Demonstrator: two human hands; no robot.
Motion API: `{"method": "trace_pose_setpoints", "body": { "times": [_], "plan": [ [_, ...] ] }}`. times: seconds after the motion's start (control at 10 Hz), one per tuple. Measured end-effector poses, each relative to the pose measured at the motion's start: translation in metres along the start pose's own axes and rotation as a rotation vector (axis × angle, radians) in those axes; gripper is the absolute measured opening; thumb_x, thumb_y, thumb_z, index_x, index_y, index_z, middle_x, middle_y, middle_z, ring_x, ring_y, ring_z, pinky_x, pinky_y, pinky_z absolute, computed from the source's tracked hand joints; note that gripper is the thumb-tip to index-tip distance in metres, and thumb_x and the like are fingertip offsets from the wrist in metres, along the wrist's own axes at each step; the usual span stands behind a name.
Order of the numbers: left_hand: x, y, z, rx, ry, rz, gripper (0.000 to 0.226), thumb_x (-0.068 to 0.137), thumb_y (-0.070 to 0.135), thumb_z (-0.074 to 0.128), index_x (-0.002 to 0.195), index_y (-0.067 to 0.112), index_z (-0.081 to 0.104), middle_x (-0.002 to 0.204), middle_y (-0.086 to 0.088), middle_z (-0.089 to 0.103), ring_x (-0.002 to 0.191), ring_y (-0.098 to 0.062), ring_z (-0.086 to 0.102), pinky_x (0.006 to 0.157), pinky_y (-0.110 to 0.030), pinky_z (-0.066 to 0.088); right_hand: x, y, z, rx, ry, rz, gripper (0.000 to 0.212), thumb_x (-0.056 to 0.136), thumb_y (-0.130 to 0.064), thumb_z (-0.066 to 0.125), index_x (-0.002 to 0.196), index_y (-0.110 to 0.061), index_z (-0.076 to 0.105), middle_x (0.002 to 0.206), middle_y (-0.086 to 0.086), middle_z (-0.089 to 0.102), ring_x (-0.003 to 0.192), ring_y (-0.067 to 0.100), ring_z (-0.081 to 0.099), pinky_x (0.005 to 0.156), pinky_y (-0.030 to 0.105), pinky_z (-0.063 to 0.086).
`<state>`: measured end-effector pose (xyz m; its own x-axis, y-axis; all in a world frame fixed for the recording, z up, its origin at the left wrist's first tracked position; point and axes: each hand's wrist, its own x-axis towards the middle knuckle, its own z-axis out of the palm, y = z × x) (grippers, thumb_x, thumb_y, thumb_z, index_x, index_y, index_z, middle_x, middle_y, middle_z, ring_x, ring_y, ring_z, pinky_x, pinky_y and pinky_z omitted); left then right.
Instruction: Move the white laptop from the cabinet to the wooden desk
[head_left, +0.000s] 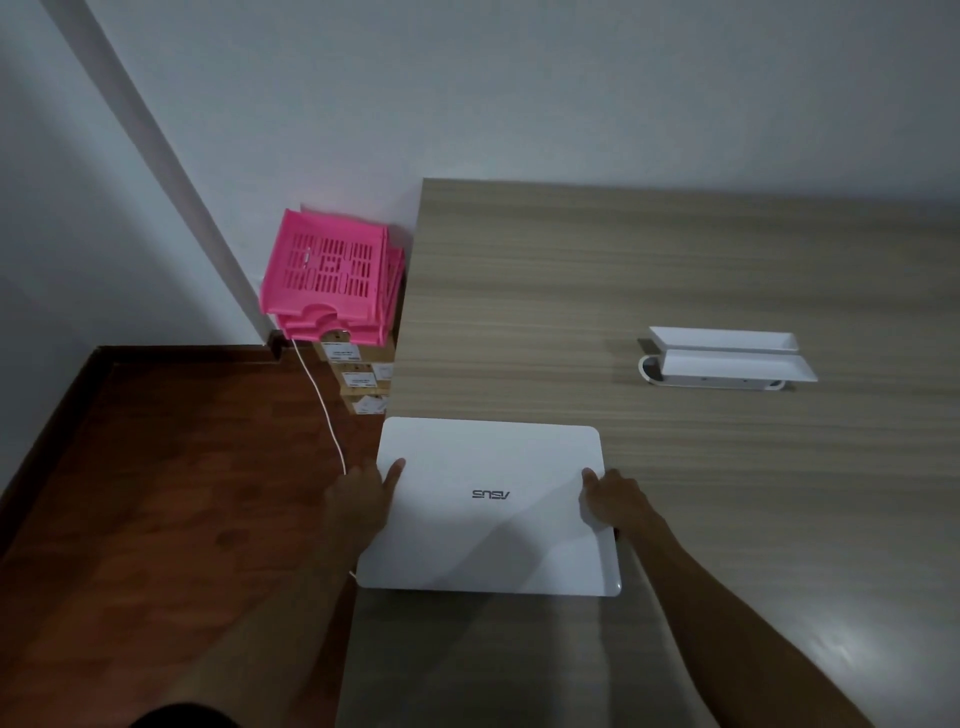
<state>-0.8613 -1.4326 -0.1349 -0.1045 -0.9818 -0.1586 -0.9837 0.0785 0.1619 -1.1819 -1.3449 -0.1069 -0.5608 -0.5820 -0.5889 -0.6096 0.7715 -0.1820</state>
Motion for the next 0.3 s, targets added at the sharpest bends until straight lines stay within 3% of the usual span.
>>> {"method": "trace_pose_setpoints", "body": {
  "times": [0.1,0.2,0.3],
  "plan": [
    [-0.004,0.0,-0.007,-0.047,-0.067,-0.023,0.075,0.091,0.067,0.022,0.098,0.007,0.065,0.1,-0.015,0.07,0.09,-0.029,0.068,0.079,-0.038,0.051,-0.008,0.004,0.003,0.162,0.03,-0.006,0.061,0.098,-0.045,0.04,0.141,-0.002,0.035,0.141,0.024,0.047,0.128,0.042,0.05,0.106,0.049,0.041],
    [-0.021,-0.005,-0.018,-0.145,-0.1,-0.036,0.08,0.088,0.073,0.021,0.111,0.008,0.061,0.11,-0.016,0.068,0.1,-0.031,0.065,0.088,-0.042,0.051,-0.03,0.008,0.003,0.216,0.098,-0.172,0.059,0.096,-0.037,0.047,0.145,-0.008,0.033,0.142,0.021,0.045,0.128,0.039,0.049,0.106,0.047,0.041],
    [-0.053,-0.007,-0.023,-0.215,0.007,0.057,0.07,0.091,0.07,0.027,0.117,0.011,0.054,0.113,-0.011,0.063,0.104,-0.028,0.061,0.09,-0.042,0.049,-0.048,0.018,0.015,0.178,0.186,-0.354,0.062,0.096,-0.035,0.049,0.152,-0.015,0.03,0.15,0.015,0.041,0.137,0.034,0.042,0.112,0.046,0.036]
  ]
}}
